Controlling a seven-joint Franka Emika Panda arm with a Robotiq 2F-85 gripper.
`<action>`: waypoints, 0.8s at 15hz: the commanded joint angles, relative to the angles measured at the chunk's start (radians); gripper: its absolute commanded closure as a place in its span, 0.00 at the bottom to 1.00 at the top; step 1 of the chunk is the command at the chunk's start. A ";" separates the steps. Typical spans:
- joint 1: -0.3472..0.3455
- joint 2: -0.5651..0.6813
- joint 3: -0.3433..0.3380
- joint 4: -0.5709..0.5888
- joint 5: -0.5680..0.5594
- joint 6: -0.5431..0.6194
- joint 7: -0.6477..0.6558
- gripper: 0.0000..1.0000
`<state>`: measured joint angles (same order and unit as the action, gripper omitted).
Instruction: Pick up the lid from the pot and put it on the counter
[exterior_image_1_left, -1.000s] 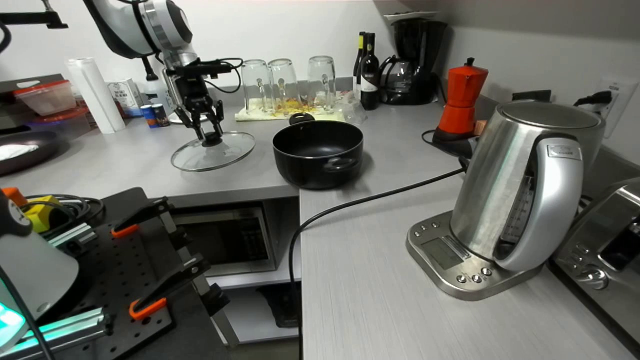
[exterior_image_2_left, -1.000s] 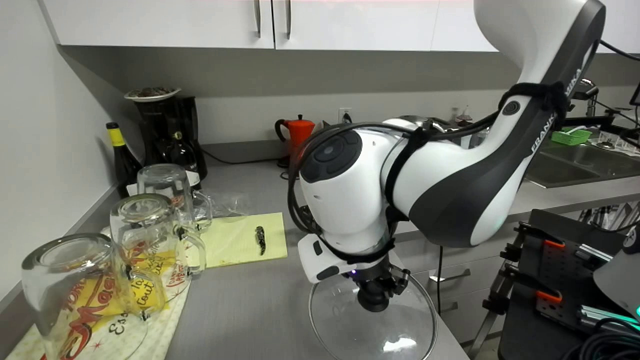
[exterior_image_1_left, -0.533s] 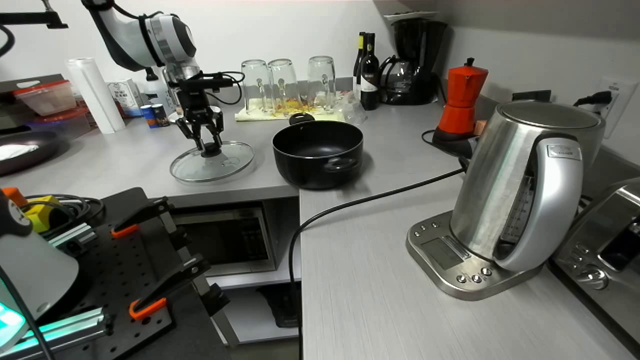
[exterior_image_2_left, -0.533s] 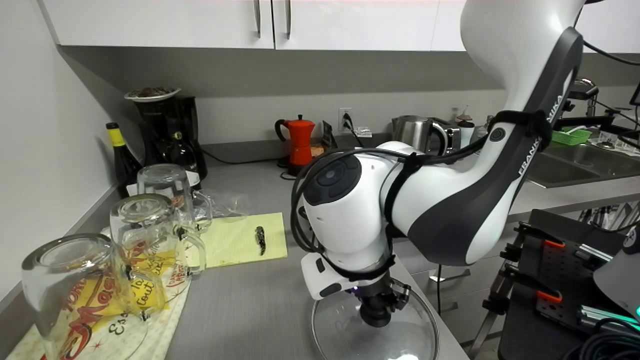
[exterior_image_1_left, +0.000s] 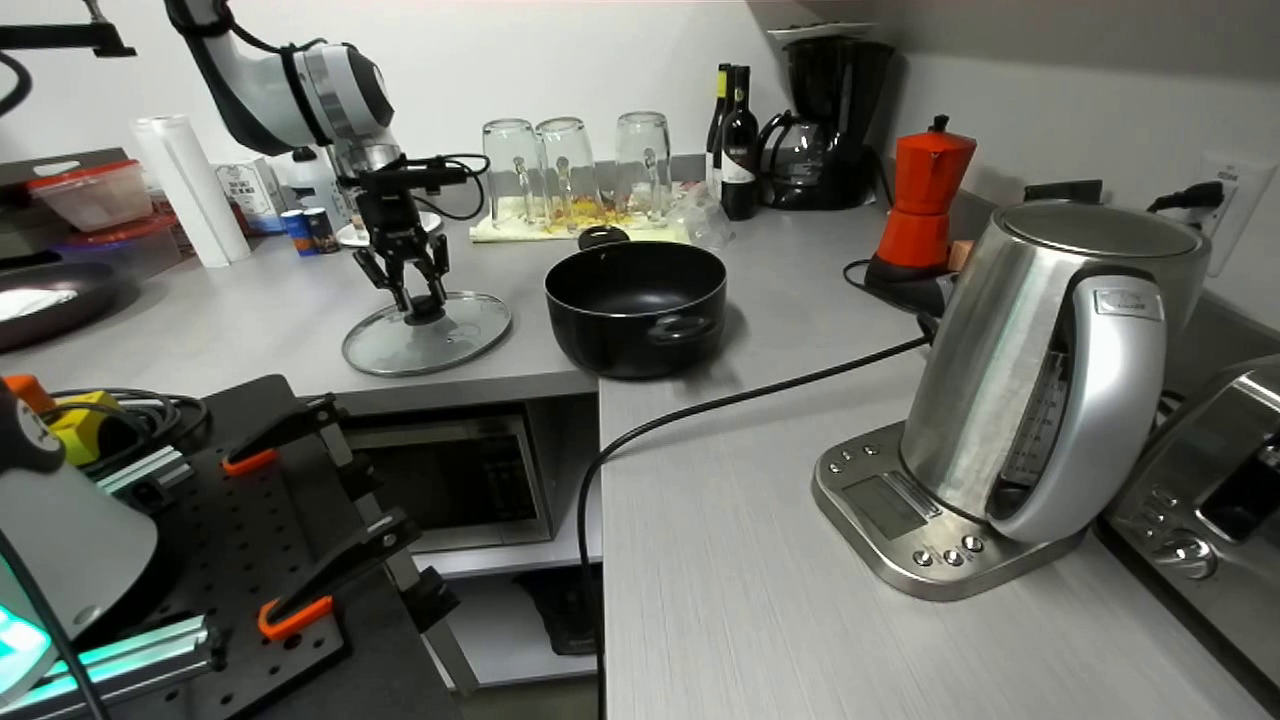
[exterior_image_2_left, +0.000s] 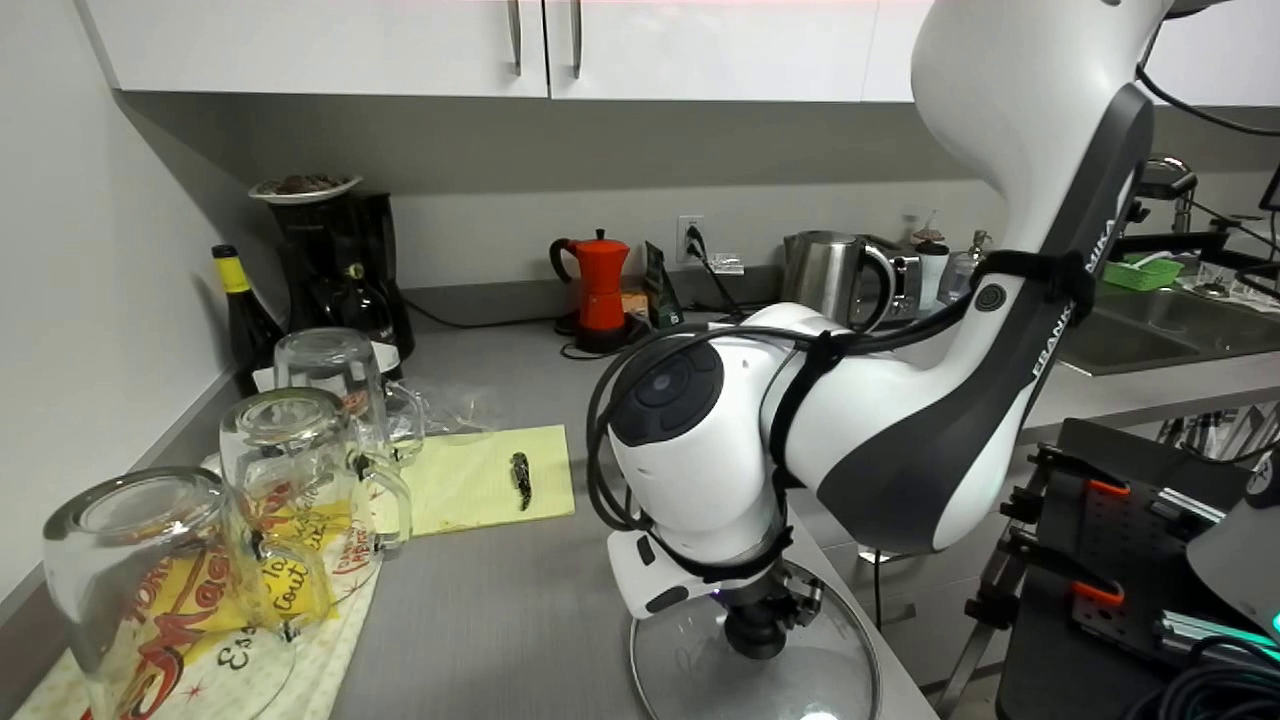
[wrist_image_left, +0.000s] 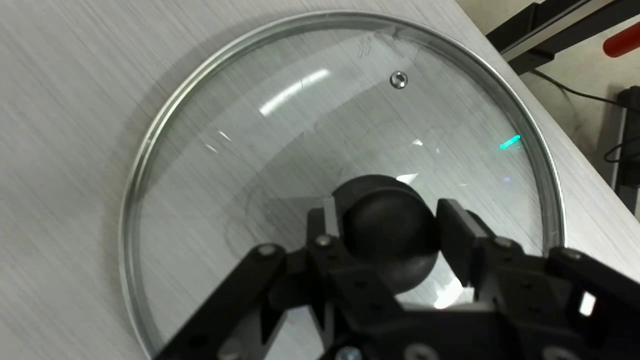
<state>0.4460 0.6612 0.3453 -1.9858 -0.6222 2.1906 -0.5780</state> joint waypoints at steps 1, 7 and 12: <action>0.025 0.026 -0.017 0.027 -0.028 -0.021 0.025 0.75; 0.025 0.020 -0.020 0.020 -0.037 -0.022 0.039 0.01; 0.023 0.008 -0.020 0.012 -0.048 -0.015 0.052 0.00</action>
<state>0.4555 0.6748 0.3333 -1.9797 -0.6416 2.1857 -0.5597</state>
